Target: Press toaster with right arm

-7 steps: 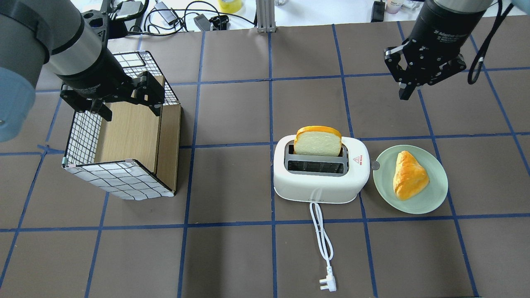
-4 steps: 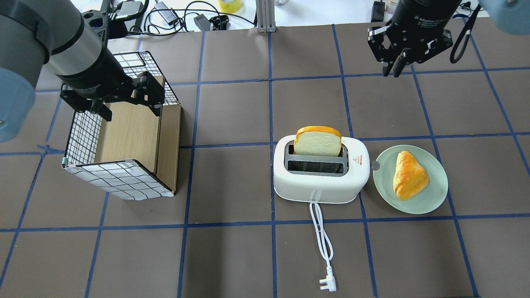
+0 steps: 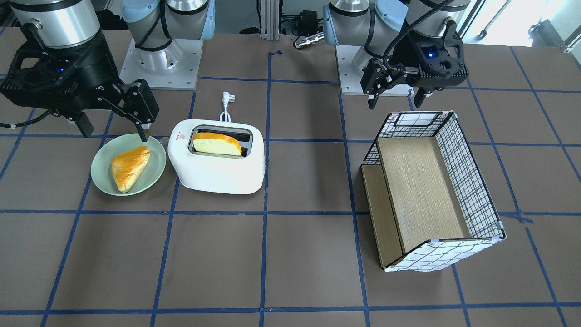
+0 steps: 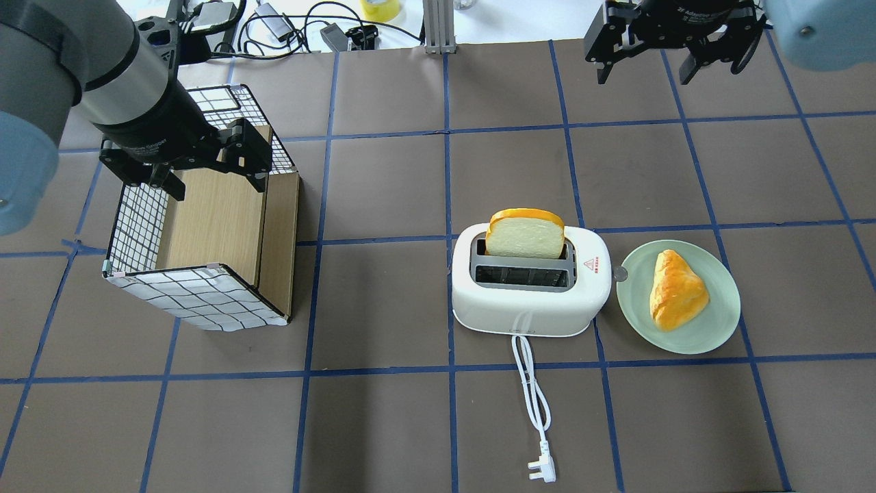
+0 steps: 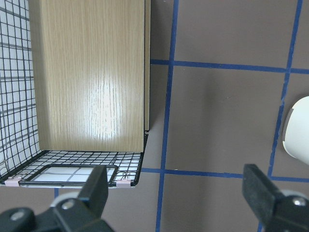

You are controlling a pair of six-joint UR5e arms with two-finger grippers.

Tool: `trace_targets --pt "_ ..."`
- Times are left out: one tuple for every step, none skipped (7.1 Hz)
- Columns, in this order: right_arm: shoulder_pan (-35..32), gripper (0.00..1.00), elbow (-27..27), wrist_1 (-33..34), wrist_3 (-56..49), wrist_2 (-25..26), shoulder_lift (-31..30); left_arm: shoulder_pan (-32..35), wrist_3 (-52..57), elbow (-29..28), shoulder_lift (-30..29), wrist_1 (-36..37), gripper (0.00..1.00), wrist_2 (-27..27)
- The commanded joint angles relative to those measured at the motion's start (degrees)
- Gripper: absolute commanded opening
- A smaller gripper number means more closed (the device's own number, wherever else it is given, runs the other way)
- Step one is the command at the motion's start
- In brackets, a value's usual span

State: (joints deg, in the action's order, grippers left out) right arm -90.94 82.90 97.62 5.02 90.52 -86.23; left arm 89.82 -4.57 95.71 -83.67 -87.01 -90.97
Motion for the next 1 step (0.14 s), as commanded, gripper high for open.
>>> trace_targets --pt "0.1 1.0 0.2 0.1 -0.1 0.1 -0.2 0.0 0.0 0.0 0.0 0.0 1.0 0.0"
